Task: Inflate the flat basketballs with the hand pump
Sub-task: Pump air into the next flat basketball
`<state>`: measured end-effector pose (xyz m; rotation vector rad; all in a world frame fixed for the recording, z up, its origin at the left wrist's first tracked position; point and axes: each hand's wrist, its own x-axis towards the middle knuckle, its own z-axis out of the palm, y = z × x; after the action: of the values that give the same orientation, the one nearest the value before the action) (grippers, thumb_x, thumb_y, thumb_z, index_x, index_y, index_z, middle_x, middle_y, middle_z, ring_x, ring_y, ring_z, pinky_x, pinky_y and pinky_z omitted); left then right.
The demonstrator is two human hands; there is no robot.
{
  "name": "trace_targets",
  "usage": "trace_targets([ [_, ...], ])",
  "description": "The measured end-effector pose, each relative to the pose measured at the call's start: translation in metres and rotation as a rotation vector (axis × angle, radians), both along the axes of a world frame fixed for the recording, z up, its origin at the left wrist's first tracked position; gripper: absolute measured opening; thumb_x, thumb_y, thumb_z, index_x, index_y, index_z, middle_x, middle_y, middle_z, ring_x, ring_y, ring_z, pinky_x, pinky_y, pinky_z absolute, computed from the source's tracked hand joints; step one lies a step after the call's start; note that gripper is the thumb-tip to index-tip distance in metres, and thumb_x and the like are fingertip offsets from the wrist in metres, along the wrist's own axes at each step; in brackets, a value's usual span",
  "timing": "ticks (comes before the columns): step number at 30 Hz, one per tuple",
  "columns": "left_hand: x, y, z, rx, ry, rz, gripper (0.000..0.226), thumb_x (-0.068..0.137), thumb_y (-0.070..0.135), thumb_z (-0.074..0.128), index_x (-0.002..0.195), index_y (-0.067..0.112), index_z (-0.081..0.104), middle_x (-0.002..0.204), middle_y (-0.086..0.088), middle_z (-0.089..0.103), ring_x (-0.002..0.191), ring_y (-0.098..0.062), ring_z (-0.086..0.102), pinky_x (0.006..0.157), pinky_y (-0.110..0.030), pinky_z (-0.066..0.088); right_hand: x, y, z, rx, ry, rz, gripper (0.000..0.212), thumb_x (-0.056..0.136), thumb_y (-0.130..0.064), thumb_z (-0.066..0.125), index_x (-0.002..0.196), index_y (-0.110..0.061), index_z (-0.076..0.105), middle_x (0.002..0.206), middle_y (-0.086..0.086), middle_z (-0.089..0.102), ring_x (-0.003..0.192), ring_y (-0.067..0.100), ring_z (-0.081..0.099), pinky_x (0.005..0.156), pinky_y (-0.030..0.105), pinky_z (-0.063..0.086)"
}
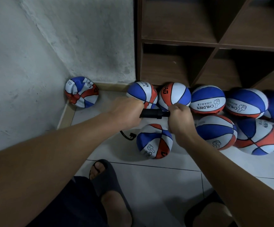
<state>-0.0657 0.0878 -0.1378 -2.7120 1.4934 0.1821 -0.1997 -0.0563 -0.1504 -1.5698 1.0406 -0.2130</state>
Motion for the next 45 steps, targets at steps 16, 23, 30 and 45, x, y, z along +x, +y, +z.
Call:
trace_targets([
  [16, 0.021, 0.020, 0.003, 0.060, 0.061, 0.076, 0.018, 0.094, 0.036, 0.068, 0.081, 0.024, 0.066, 0.069, 0.005, 0.059, 0.058, -0.015, 0.055, 0.051, -0.030, 0.034, -0.008, -0.051, -0.008, 0.075, 0.049, -0.009, 0.023, 0.098, -0.017, 0.052, 0.076, -0.020, 0.052, 0.060, 0.002, 0.039, 0.052, 0.020, 0.034, 0.048, 0.030, 0.029],
  [23, 0.026, 0.024, -0.004, 0.084, 0.088, 0.111, 0.026, 0.092, 0.035, 0.067, 0.070, 0.025, 0.057, 0.065, 0.005, 0.059, 0.055, -0.016, 0.056, 0.050, -0.031, 0.035, -0.015, -0.064, -0.016, 0.133, -0.030, -0.067, 0.023, 0.096, -0.018, 0.053, 0.074, -0.021, 0.047, 0.058, 0.001, 0.034, 0.053, 0.018, 0.028, 0.051, 0.032, 0.024],
  [30, 0.004, 0.009, -0.001, 0.070, 0.117, 0.067, 0.026, 0.097, 0.027, 0.066, 0.074, 0.023, 0.054, 0.067, 0.005, 0.053, 0.055, -0.012, 0.047, 0.049, -0.029, 0.030, -0.010, -0.027, -0.020, 0.028, -0.019, -0.015, 0.019, 0.099, -0.016, 0.045, 0.087, -0.009, 0.058, 0.066, 0.008, 0.039, 0.057, 0.021, 0.035, 0.053, 0.037, 0.031],
  [45, -0.011, 0.008, -0.009, 0.061, 0.115, 0.045, 0.020, 0.094, 0.024, 0.068, 0.079, 0.019, 0.057, 0.068, 0.002, 0.056, 0.054, -0.014, 0.050, 0.050, -0.028, 0.034, -0.002, 0.012, -0.030, 0.031, -0.043, 0.123, 0.023, 0.103, -0.020, 0.046, 0.082, -0.014, 0.054, 0.065, 0.000, 0.045, 0.064, 0.021, 0.042, 0.064, 0.042, 0.038],
])
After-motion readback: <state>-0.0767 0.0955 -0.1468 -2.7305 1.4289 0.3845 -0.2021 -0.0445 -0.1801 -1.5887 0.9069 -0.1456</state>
